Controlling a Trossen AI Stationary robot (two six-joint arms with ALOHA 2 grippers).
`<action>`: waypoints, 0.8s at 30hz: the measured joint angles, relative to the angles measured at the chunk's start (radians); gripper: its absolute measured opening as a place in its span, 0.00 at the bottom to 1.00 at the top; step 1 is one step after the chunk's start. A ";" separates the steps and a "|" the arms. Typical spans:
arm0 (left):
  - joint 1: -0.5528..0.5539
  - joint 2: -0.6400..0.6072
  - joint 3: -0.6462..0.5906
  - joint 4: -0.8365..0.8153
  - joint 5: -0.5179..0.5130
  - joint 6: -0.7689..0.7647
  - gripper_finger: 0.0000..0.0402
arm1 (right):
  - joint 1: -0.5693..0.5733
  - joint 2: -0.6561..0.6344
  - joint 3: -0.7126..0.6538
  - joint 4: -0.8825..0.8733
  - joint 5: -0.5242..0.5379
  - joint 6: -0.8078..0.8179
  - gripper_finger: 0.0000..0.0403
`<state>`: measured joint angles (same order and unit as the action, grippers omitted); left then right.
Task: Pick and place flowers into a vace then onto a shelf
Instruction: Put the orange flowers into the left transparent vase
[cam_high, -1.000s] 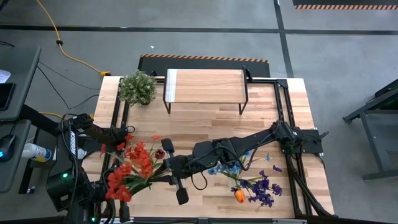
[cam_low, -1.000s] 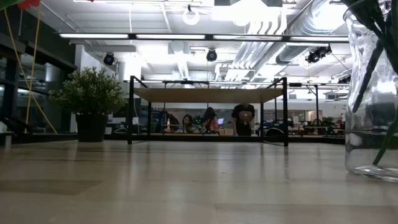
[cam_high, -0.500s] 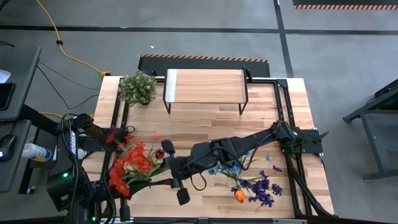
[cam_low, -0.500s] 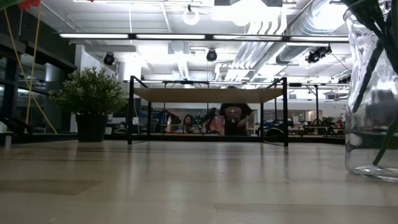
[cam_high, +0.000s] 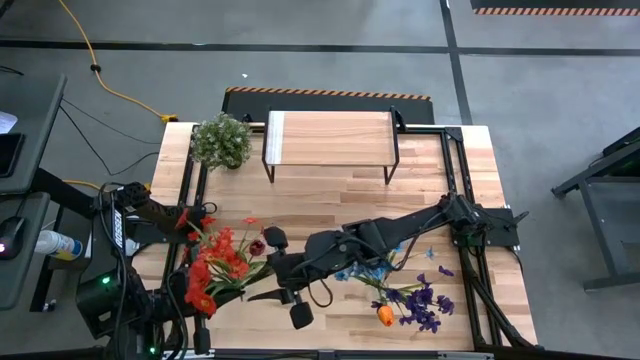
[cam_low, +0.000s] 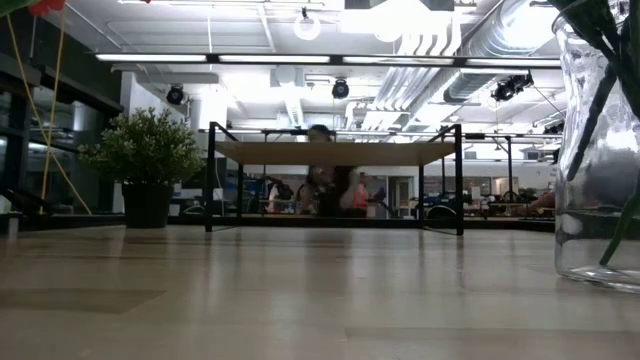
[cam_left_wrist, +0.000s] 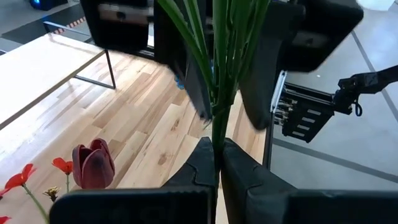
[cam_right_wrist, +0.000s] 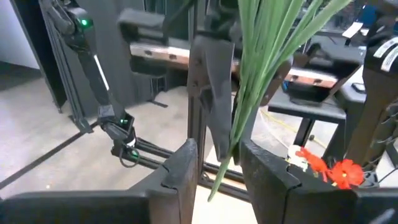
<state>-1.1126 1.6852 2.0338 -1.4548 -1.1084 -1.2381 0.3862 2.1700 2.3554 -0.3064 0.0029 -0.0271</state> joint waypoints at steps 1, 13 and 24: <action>0.000 0.000 0.000 0.000 0.000 0.000 0.09 | 0.000 -0.008 0.000 -0.012 0.000 -0.001 0.28; -0.023 0.000 0.000 0.027 0.005 -0.023 0.09 | -0.003 -0.087 0.000 -0.158 0.018 -0.043 0.28; -0.143 0.027 0.001 0.101 -0.046 -0.024 0.09 | -0.015 -0.122 0.001 -0.246 0.143 -0.088 0.28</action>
<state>-1.2555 1.7124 2.0346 -1.3537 -1.1543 -1.2620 0.3715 2.0476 2.3566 -0.5523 0.1462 -0.1153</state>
